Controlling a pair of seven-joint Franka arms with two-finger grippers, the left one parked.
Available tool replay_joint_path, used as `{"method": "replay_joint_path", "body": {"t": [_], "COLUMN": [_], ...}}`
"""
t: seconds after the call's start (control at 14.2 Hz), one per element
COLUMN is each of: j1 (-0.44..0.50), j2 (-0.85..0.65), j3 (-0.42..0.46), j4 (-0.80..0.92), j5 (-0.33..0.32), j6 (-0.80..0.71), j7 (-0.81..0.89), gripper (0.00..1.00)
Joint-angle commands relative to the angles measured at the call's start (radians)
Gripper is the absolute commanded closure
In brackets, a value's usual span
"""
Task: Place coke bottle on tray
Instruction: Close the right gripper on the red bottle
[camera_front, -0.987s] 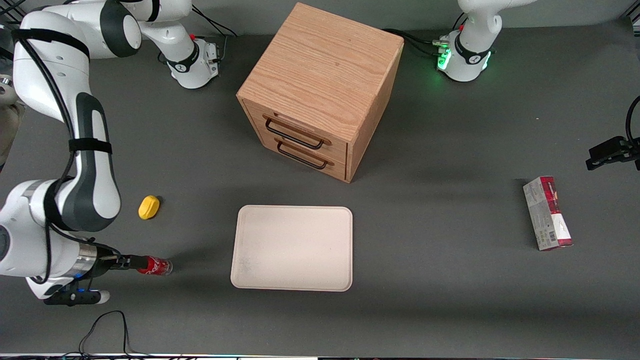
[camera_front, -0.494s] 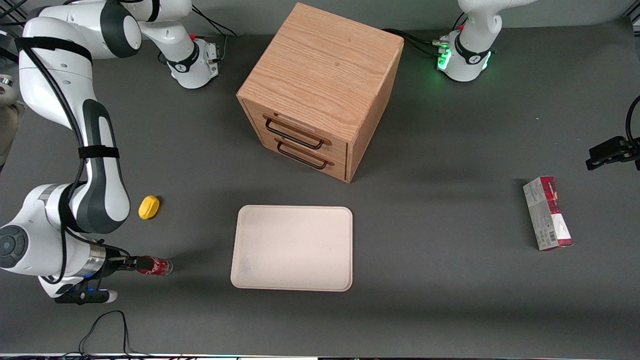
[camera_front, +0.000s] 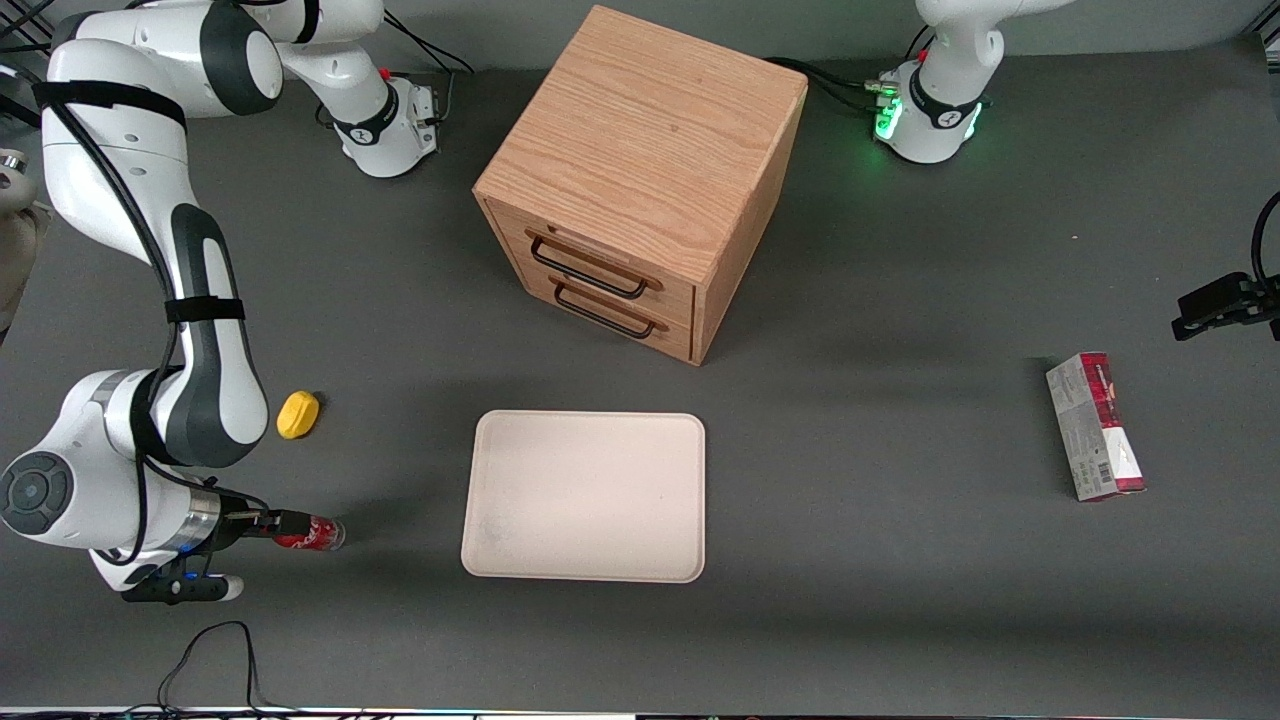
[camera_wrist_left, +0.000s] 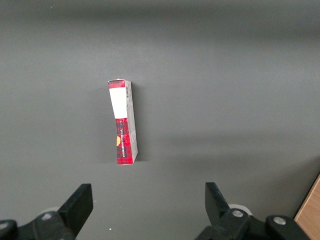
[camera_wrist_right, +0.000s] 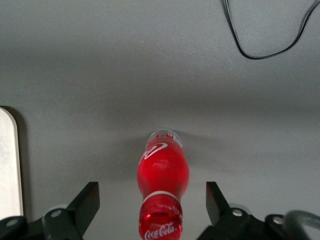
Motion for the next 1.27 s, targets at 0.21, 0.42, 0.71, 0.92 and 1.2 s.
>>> {"method": "replay_joint_path", "body": {"t": [0.21, 0.42, 0.71, 0.92, 1.2], "j1": [0.001, 0.003, 0.003, 0.003, 0.004], "j2": [-0.040, -0.049, -0.054, -0.069, -0.190], "j3": [-0.007, -0.008, -0.010, -0.010, -0.011], "j4": [-0.038, -0.051, -0.052, -0.051, -0.051], "j5": [-0.009, -0.009, -0.009, -0.009, -0.009], "j6": [-0.001, -0.011, -0.012, -0.039, -0.235], "j7": [-0.022, -0.022, -0.021, -0.018, -0.018], "gripper": [0.44, 1.00, 1.00, 1.00, 1.00]}}
